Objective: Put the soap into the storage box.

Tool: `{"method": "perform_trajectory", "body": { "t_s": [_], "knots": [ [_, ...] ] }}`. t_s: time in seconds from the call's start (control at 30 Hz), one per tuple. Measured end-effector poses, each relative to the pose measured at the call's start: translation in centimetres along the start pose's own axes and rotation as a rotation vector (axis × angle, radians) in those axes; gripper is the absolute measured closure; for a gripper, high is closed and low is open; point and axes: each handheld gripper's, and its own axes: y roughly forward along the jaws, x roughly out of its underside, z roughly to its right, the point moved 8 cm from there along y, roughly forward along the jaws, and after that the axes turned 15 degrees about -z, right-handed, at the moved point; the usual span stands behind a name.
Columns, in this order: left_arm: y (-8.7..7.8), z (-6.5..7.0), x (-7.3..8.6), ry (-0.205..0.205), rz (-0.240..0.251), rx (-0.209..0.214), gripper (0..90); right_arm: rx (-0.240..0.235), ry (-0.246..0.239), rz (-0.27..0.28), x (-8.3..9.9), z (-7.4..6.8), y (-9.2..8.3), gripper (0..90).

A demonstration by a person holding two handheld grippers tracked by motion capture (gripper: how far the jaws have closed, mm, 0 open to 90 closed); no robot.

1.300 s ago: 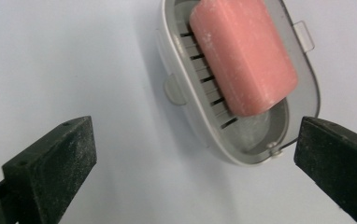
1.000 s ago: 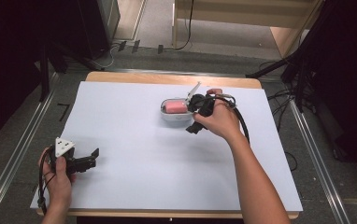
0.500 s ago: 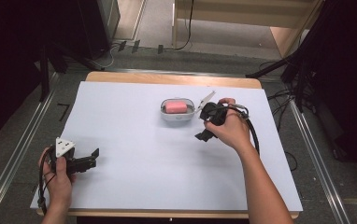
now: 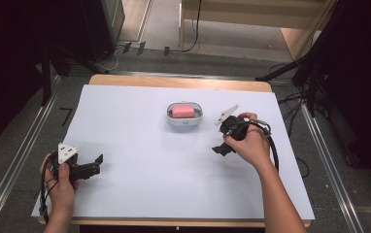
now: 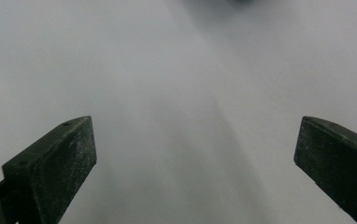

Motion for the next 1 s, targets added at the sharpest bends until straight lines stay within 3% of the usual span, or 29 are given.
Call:
{"method": "perform_trajectory", "body": {
  "t_s": [0.73,1.0],
  "knots": [
    [0.0,0.1,0.0,0.005,-0.002,-0.006,0.0,-0.014,0.119,0.074,6.5,-0.3,0.6,0.0],
    [0.0,0.1,0.0,0.008,-0.004,-0.01,0.0,0.008,0.151,0.121,8.8,-0.2,0.3,0.0]
  ]
}}
